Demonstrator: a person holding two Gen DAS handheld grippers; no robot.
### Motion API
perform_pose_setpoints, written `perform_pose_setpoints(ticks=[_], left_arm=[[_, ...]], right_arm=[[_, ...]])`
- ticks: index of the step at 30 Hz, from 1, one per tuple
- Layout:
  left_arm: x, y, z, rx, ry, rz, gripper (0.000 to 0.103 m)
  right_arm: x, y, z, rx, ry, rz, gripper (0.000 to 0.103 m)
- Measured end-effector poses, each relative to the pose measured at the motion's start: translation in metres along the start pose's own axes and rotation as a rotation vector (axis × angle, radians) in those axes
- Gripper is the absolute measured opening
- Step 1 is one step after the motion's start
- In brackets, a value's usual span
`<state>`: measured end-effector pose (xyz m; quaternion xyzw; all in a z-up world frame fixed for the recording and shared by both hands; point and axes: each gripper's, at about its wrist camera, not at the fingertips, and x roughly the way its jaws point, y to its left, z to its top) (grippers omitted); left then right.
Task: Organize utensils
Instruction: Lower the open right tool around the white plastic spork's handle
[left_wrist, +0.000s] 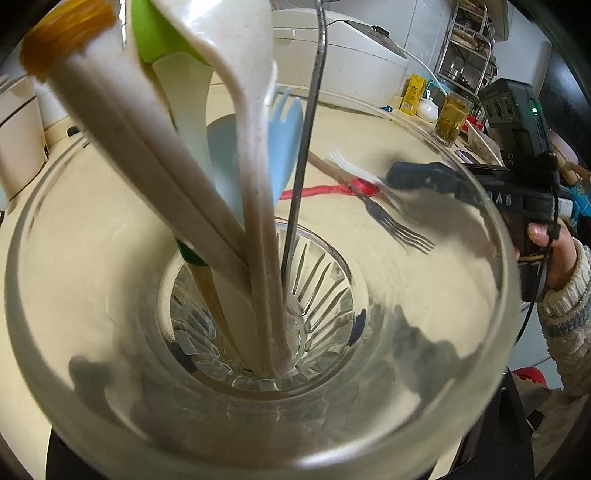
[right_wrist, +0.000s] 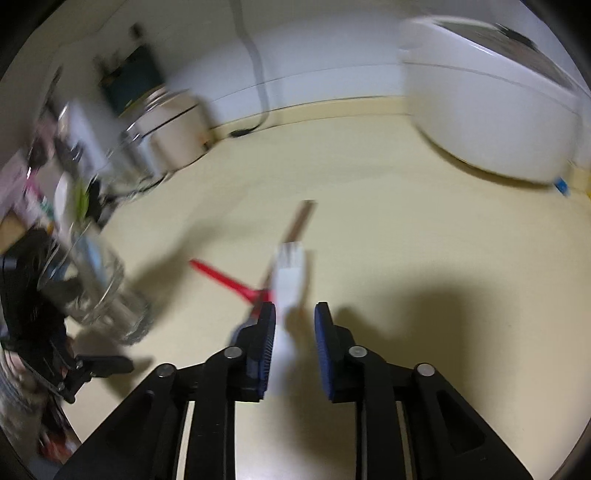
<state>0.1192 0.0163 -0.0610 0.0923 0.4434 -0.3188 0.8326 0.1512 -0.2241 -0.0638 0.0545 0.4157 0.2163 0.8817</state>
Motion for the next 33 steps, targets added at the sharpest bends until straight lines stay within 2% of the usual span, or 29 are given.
perform_pose_setpoints(ticks=[5,12,18,23,27,33], left_arm=[[0.002,-0.003,0.001,0.002,0.001,0.004,0.096],[0.001,0.0,0.0,-0.003,-0.001,-0.002,0.096],[0.002,-0.001,0.001,-0.001,-0.001,-0.001,0.096],[0.001,0.001,0.0,-0.002,-0.001,-0.003,0.096],[0.0,0.003,-0.001,-0.005,-0.003,-0.006,0.096],[-0.001,0.002,-0.002,0.003,0.001,0.004,0.096]], right_arm=[[0.021,0.01,0.005,-0.019,0.07,-0.099,0.025],[0.008,-0.031,0.002,0.135,0.036,-0.154,0.025],[-0.005,-0.054,-0.003,0.163,0.029,-0.234,0.025],[-0.016,-0.056,-0.015,0.172,0.007,-0.232,0.025],[-0.017,-0.043,-0.017,0.139,-0.014,-0.169,0.025],[-0.006,-0.033,-0.005,0.116,0.036,-0.148,0.029]])
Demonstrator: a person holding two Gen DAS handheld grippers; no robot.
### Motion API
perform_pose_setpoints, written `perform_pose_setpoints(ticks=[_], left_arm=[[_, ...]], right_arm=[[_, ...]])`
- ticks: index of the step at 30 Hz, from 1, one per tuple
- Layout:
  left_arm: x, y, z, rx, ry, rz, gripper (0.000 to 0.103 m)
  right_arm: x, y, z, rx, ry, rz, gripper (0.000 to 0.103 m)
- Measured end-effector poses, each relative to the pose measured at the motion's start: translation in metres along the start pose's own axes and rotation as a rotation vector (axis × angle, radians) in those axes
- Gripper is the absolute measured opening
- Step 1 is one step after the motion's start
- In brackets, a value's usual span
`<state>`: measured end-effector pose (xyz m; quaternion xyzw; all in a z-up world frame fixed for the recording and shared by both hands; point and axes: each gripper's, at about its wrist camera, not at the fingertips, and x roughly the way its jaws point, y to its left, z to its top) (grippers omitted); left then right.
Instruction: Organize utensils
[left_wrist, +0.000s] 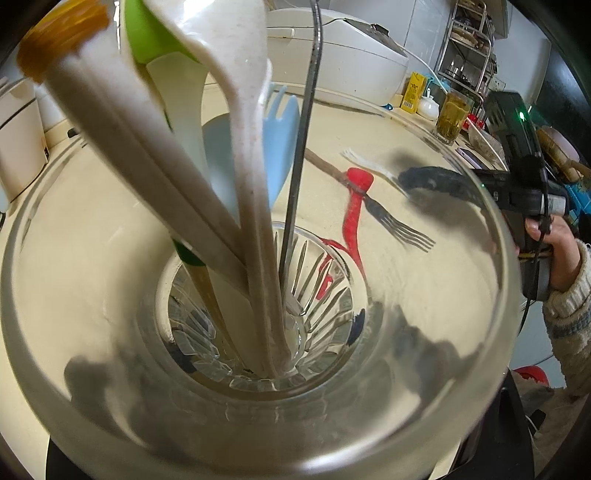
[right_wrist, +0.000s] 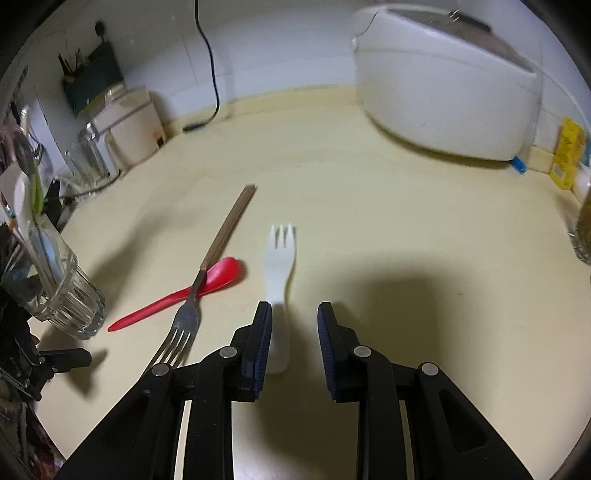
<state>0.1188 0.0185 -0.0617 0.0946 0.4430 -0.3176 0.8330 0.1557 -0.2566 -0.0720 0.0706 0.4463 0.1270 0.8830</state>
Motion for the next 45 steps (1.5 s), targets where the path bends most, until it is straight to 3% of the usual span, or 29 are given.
perform_pose_setpoints(ticks=[7,19,24,34,38,45], left_arm=[[0.001,-0.003,0.001,0.003,0.002,0.005,0.096],[0.001,-0.004,0.0,0.007,0.004,0.013,0.096],[0.002,-0.004,0.0,0.005,0.003,0.011,0.096],[0.002,-0.003,0.0,0.0,0.001,0.003,0.096],[0.001,-0.003,0.0,-0.001,0.0,0.0,0.096],[0.001,-0.001,0.0,0.005,0.002,0.004,0.096]], right_arm=[[0.01,0.008,0.006,0.018,0.02,0.046,0.031],[0.014,0.036,0.002,-0.172,0.028,-0.095,0.031],[0.008,0.027,-0.002,-0.175,0.027,-0.095,0.021],[-0.015,-0.003,-0.021,-0.141,0.002,-0.126,0.02],[-0.02,-0.01,-0.023,-0.122,0.001,-0.101,0.02],[-0.006,0.006,-0.01,-0.187,0.027,-0.086,0.034]])
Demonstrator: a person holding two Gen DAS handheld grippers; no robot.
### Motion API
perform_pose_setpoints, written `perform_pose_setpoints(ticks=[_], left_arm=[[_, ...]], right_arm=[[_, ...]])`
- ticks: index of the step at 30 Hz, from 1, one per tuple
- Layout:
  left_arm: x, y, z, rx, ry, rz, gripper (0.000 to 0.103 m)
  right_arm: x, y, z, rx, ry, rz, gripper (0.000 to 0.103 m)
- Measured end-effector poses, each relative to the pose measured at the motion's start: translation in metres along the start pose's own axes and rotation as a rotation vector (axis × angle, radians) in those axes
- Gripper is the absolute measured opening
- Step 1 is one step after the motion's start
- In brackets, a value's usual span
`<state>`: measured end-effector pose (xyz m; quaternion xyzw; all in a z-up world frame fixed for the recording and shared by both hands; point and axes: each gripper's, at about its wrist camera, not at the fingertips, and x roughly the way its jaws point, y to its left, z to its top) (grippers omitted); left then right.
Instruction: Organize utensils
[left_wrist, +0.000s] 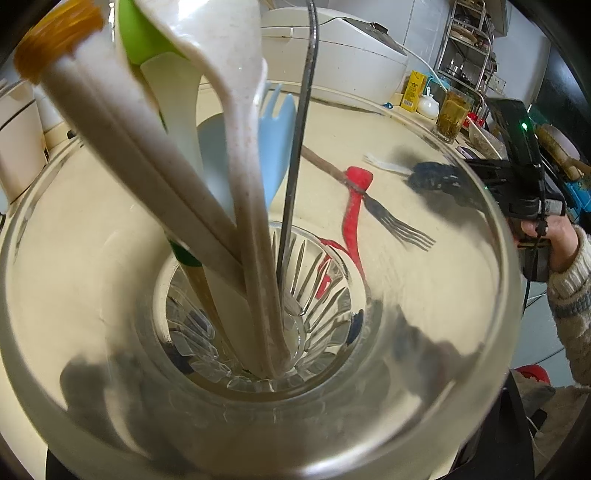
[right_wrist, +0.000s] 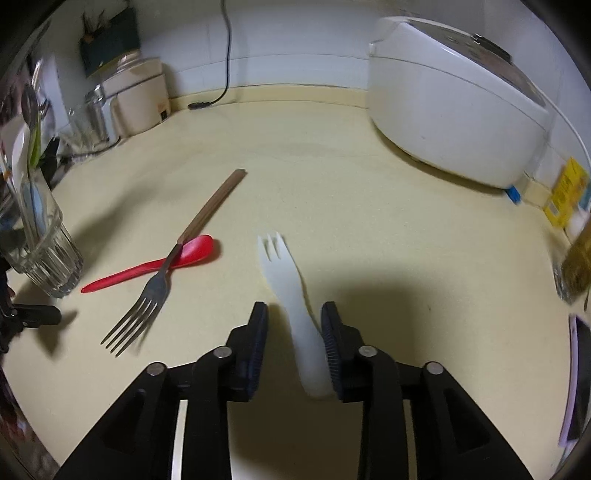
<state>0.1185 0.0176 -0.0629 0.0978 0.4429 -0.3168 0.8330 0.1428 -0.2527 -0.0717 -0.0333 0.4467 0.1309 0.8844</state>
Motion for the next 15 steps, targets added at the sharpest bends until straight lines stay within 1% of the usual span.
perform_pose_setpoints(ticks=[3,15], left_arm=[[0.0,0.0,0.001,-0.002,-0.001,-0.003,0.097],[0.0,0.001,0.001,0.001,0.0,-0.004,0.097]], right_arm=[[0.006,0.005,0.008,-0.028,0.003,0.015,0.037],[0.026,0.014,0.03,-0.062,0.004,0.035,0.045]])
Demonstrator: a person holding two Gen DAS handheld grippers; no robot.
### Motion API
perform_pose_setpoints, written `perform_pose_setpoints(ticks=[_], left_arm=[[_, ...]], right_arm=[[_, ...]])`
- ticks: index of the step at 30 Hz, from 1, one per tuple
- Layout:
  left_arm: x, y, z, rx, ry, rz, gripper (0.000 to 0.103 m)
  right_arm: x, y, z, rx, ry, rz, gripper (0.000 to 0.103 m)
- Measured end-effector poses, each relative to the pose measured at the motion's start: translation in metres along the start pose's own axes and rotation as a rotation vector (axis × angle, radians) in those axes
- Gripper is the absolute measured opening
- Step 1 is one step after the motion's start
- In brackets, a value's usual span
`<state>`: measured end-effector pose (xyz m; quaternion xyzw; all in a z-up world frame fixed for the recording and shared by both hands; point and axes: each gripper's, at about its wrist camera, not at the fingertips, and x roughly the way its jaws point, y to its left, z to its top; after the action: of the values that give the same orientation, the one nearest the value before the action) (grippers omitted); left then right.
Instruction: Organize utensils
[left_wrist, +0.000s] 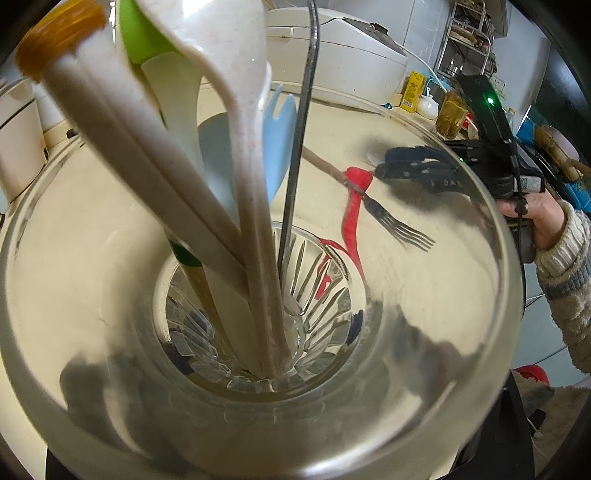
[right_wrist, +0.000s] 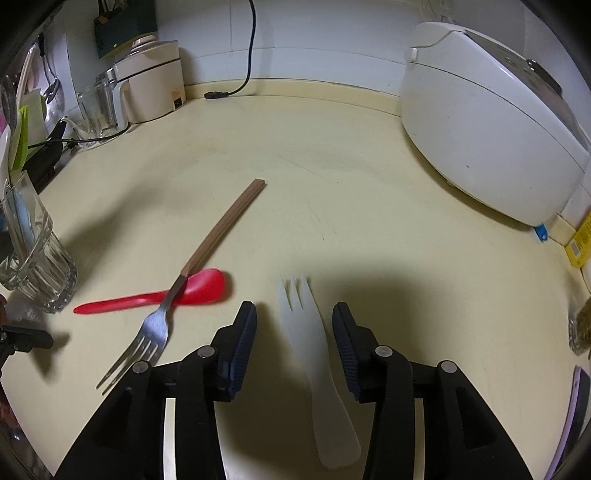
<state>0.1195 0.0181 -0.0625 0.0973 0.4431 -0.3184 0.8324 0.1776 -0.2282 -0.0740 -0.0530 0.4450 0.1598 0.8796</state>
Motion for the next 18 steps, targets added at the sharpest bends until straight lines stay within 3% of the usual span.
perform_pose_setpoints(ticks=[8,12,18], left_arm=[[-0.0004,-0.0009,0.0003,0.002,0.001,0.002,0.097],[0.0,0.0,0.0012,0.0,0.0,-0.002,0.097],[0.0,-0.0004,0.0016,0.003,0.002,0.002,0.097]], right_arm=[[0.008,0.0017,0.0096,-0.018,0.0,0.01,0.044],[0.0073,0.002,0.01,-0.024,-0.005,0.02,0.028],[0.0084,0.0021,0.0115,-0.03,-0.007,0.024,0.019]])
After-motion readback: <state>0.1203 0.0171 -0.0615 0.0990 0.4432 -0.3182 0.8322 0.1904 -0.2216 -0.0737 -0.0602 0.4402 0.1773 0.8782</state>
